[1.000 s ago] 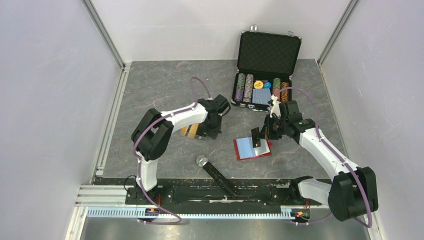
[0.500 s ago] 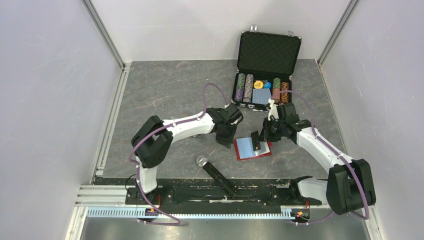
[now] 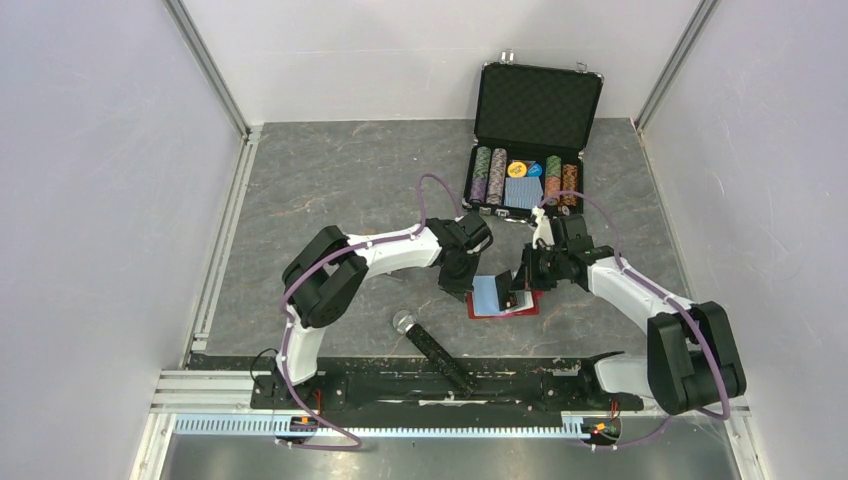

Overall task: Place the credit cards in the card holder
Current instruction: Insert the credit card into the card holder.

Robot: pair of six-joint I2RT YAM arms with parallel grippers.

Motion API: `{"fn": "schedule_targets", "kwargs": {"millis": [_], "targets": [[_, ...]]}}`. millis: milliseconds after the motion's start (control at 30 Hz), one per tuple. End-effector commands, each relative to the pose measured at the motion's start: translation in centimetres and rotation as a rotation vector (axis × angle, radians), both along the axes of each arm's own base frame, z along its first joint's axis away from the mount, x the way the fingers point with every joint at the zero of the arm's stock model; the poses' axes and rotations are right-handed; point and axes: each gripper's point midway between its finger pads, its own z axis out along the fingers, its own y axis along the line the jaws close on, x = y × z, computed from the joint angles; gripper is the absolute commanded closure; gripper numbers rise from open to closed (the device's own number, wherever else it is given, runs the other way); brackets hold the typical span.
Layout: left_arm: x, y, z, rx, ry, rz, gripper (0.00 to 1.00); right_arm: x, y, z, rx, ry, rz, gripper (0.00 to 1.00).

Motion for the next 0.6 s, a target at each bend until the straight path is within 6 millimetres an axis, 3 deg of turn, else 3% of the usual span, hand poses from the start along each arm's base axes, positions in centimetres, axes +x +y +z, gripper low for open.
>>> {"fn": "schedule_targets", "kwargs": {"millis": [0, 300, 567], "targets": [[-0.3, 0.3, -2.2, 0.049, 0.024, 0.014, 0.98, -0.6, 0.8, -0.9, 0.053, 0.018, 0.023, 1.00], [-0.4, 1.0, -2.2, 0.077, 0.022, -0.003, 0.98, -1.4, 0.9, -2.2, 0.084, 0.073, 0.006, 1.00], [-0.6, 1.2, -2.3, 0.086, 0.023, -0.008, 0.98, -0.8, -0.7, -2.1, 0.076, 0.053, -0.090, 1.00]]}}
